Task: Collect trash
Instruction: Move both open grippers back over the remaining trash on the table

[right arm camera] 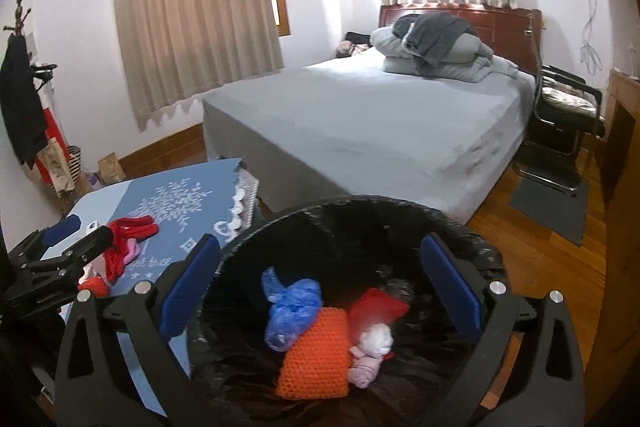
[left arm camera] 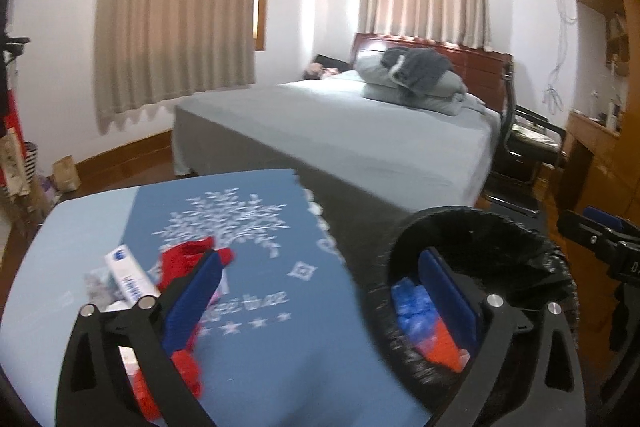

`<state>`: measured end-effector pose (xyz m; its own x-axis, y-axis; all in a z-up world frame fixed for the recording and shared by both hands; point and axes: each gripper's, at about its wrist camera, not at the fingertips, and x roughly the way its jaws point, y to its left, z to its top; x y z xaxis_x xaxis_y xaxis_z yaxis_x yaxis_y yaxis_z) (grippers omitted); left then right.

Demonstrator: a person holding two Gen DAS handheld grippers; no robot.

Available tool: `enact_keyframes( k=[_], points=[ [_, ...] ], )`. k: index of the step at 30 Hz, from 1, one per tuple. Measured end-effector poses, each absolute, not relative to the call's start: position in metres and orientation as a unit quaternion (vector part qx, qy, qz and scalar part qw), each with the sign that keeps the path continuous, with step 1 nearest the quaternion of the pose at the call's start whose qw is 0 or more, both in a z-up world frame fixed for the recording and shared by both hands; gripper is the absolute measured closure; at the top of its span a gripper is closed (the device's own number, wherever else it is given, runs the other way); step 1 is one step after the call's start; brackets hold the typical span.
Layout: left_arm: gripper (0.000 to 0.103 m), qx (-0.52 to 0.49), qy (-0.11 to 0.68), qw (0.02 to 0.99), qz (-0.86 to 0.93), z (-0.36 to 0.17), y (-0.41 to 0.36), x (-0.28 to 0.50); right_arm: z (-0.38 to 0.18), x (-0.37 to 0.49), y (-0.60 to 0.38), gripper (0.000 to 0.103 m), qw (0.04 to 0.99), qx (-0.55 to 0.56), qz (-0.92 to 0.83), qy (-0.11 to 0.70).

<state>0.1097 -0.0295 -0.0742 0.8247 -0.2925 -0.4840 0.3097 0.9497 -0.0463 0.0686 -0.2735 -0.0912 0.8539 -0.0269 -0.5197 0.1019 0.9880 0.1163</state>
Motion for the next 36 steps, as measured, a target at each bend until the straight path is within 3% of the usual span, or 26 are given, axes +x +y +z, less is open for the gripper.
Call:
enact_keyframes(
  k=[25,36],
  points=[
    [0.007,-0.008,0.269,0.963,0.021,-0.109,0.131,0.126,-0.118,0.153,-0.13,0.005,0.954,0.023,0.086,0.288],
    [0.02,-0.035,0.312,0.948,0.047,-0.143,0.171,0.16,-0.14,0.186,-0.092,0.005,0.944,0.009,0.11,0.312]
  ],
)
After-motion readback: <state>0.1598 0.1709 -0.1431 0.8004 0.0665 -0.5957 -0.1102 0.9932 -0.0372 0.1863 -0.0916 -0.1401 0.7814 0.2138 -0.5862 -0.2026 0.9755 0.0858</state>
